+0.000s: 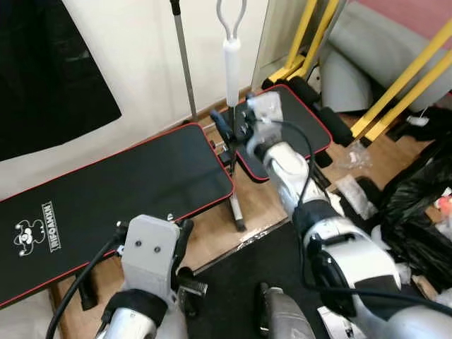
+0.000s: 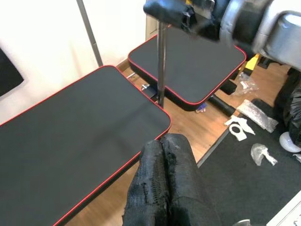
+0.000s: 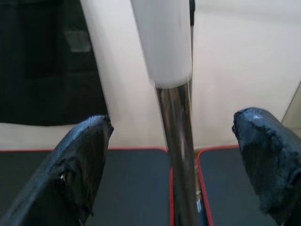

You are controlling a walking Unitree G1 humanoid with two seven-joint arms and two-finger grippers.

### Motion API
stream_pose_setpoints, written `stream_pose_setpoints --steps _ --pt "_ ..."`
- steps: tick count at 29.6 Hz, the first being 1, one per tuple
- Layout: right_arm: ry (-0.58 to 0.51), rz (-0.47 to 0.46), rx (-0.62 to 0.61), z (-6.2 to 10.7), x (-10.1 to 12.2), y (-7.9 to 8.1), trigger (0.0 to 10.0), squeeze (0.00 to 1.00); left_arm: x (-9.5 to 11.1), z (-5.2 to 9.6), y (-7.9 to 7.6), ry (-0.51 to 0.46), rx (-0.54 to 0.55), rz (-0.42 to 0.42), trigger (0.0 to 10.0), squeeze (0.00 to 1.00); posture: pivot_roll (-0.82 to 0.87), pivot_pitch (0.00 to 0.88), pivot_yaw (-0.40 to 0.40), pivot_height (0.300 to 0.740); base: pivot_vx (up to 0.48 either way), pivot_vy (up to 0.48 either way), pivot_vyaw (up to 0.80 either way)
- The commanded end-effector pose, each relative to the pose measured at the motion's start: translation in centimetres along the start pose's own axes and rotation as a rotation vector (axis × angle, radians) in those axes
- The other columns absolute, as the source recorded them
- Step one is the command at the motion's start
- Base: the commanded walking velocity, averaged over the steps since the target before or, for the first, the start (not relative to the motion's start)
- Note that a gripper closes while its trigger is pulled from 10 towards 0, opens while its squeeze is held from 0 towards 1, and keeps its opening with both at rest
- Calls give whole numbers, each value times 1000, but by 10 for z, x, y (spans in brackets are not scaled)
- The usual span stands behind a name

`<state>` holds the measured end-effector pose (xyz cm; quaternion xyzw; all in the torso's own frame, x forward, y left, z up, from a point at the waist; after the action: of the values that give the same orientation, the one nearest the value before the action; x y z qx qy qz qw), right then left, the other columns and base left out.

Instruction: Sweep floor

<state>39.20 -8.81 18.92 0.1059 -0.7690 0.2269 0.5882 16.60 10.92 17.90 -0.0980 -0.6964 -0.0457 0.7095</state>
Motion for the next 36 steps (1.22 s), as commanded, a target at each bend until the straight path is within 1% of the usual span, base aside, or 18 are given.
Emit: stream_pose_setpoints --steps 1,2,3,5,6,8,10,11,13,15,18,19,20,23,27,30,33,36 --pt "-8 -20 14 6 1 0 10000 0 -5 -2 3 11 40 31 10000 0 -34 238 -58 740 0 0 -800" --pt "-8 -20 14 6 1 0 10000 0 -5 -2 3 11 40 31 10000 0 -34 238 -58 740 0 0 -800" --pt "-24 -11 30 14 5 2 10000 0 -6 -7 10 4 64 40 10000 0 -54 219 -54 740 0 0 -800" --pt "-24 -11 30 14 5 2 10000 0 -6 -7 10 4 64 40 10000 0 -54 219 -54 740 0 0 -800" --pt "-30 -5 45 24 10 6 10000 0 -6 -13 17 -7 72 15 10000 0 -69 196 -56 740 0 0 -800" --pt "-30 -5 45 24 10 6 10000 0 -6 -13 17 -7 72 15 10000 0 -69 196 -56 740 0 0 -800" --pt "13 42 53 57 6 10 10000 0 -5 -28 36 -41 107 -66 10000 0 -113 134 -51 740 0 0 -800" --pt "13 42 53 57 6 10 10000 0 -5 -28 36 -41 107 -66 10000 0 -113 134 -51 740 0 0 -800" --pt "73 93 34 89 -4 9 10000 0 -5 -38 47 -58 110 -129 10000 0 -144 110 -40 740 0 0 -800" --pt "73 93 34 89 -4 9 10000 0 -5 -38 47 -58 110 -129 10000 0 -144 110 -40 740 0 0 -800" --pt "205 137 44 129 -23 12 10000 0 -15 -46 49 -43 86 -183 10000 0 -182 73 -30 740 0 0 -800" --pt "205 137 44 129 -23 12 10000 0 -15 -46 49 -43 86 -183 10000 0 -182 73 -30 740 0 0 -800" --pt "245 135 43 138 -25 13 10000 0 -19 -47 50 -34 86 -178 10000 0 -188 62 -21 740 0 0 -800" --pt "273 142 33 144 -28 13 10000 0 -24 -46 51 -20 91 -159 10000 0 -192 45 -16 740 0 0 -800" --pt "303 145 1 147 -33 12 10000 0 -34 -46 51 13 100 -88 10000 0 -188 3 -6 740 0 0 -800" --pt "295 131 -3 138 -36 14 10000 0 -40 -46 50 26 94 -53 10000 0 -184 0 8 740 0 0 -800" --pt "276 132 -13 126 -36 15 10000 0 -41 -52 54 13 101 -58 10000 0 -181 0 19 740 0 0 -800" --pt "270 138 -12 124 -35 16 10000 0 -42 -55 56 7 102 -57 10000 0 -179 0 19 740 0 0 -800"
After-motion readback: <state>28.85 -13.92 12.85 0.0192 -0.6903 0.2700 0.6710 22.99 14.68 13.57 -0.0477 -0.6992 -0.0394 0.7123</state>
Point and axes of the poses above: a point about 5 cm out from each wrist's last joint towards the gripper, its own z axis pointing back from the gripper into the wrist, its own x axis along the axis of the wrist's last joint, y = z × x, the point moved 1 cm from there along -z, pointing out of the wrist towards the gripper, and after that the axes turned 9 degrees about z, right-handed, at the moved point
